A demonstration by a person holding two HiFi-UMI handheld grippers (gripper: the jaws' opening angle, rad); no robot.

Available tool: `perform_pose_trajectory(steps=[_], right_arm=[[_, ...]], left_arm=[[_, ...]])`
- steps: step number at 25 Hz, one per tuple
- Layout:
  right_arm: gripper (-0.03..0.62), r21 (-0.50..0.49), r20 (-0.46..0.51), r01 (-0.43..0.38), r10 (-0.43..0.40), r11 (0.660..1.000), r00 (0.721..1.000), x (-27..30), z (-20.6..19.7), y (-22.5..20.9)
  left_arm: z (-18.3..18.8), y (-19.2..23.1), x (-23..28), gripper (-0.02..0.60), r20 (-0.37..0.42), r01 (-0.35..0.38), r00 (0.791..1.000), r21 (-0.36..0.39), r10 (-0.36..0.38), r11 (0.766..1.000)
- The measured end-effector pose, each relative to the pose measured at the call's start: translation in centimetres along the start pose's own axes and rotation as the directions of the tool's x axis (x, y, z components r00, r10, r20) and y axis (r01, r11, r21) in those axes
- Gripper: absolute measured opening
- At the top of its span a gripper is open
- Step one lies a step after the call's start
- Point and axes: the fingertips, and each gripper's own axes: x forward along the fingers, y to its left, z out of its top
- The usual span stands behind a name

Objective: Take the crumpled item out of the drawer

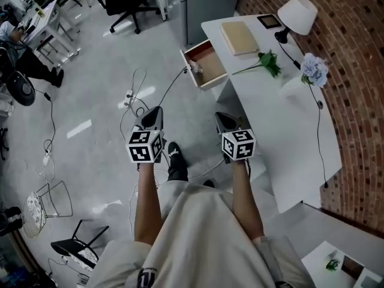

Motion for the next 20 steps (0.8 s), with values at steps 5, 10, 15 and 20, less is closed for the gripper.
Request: perform_pose_trajectory(steps=[5, 10, 15, 20], right_arm=[[0.024, 0.032, -0.034, 0.066, -0.065, 0.997, 0.997, 3.8, 1.2, -1.2], [0.024, 0.052, -0.056, 0.117, -0.114, 0.992, 0.992, 7.5, 2.4, -2.0], [0.025, 0.064, -0.066, 0.149, -0.145, 0.987, 0.987, 11.7, 4.0, -1.8], [0.025, 0.027, -0.077, 0.149, -0.146, 0.988, 0.986, 15.6, 5.1, -1.3]], left_arm=[[1.7, 2.9, 5.0, 0.014, -0.025, 0.067, 0.997, -0.008, -0.068, 0.998], [2.8, 5.5, 8.9, 0.014, -0.045, 0.128, 0.991, 0.0, -0.127, 0.992], [4.2, 9.4, 11.6, 0.014, -0.058, 0.159, 0.986, 0.017, -0.158, 0.987], [4.3, 12.4, 13.4, 0.014, -0.103, 0.211, 0.973, 0.042, -0.206, 0.977]])
